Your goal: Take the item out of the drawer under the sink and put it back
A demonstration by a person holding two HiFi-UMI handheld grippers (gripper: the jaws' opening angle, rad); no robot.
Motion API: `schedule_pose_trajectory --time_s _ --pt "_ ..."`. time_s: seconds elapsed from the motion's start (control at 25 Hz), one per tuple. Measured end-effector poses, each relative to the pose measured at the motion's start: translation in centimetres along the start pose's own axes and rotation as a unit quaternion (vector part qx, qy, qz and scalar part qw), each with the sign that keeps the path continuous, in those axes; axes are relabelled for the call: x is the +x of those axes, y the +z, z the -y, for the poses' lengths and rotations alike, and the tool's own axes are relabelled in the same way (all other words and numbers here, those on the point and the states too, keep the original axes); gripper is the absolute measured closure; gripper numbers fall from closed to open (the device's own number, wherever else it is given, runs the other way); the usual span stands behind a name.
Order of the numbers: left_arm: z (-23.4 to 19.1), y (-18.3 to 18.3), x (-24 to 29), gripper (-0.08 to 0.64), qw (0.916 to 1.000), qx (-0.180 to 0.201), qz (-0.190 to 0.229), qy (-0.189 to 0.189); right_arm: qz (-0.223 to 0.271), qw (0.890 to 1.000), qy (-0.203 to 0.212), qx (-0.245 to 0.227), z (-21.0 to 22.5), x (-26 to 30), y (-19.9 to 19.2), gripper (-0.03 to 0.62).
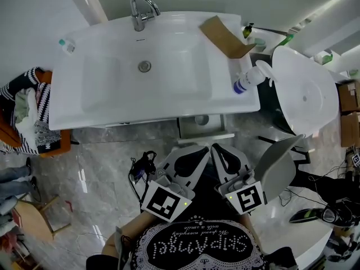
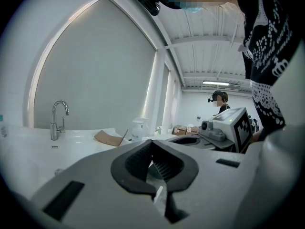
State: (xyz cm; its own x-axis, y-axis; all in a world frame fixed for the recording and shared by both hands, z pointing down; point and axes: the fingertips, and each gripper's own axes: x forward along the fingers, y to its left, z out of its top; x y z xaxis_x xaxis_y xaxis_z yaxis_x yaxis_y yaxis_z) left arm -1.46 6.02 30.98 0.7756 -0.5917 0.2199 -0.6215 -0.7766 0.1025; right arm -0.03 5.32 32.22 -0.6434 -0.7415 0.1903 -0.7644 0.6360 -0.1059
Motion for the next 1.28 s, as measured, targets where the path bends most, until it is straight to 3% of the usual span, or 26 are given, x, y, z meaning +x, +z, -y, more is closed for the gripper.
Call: schedule_pose_trajectory --time_s 1.28 --pt "0.9 0.2 0.4 0.557 1.0000 -0.001 0.003 -0.007 0.008 1.000 -0.016 0.014 0.8 -1.3 0.0 0.574"
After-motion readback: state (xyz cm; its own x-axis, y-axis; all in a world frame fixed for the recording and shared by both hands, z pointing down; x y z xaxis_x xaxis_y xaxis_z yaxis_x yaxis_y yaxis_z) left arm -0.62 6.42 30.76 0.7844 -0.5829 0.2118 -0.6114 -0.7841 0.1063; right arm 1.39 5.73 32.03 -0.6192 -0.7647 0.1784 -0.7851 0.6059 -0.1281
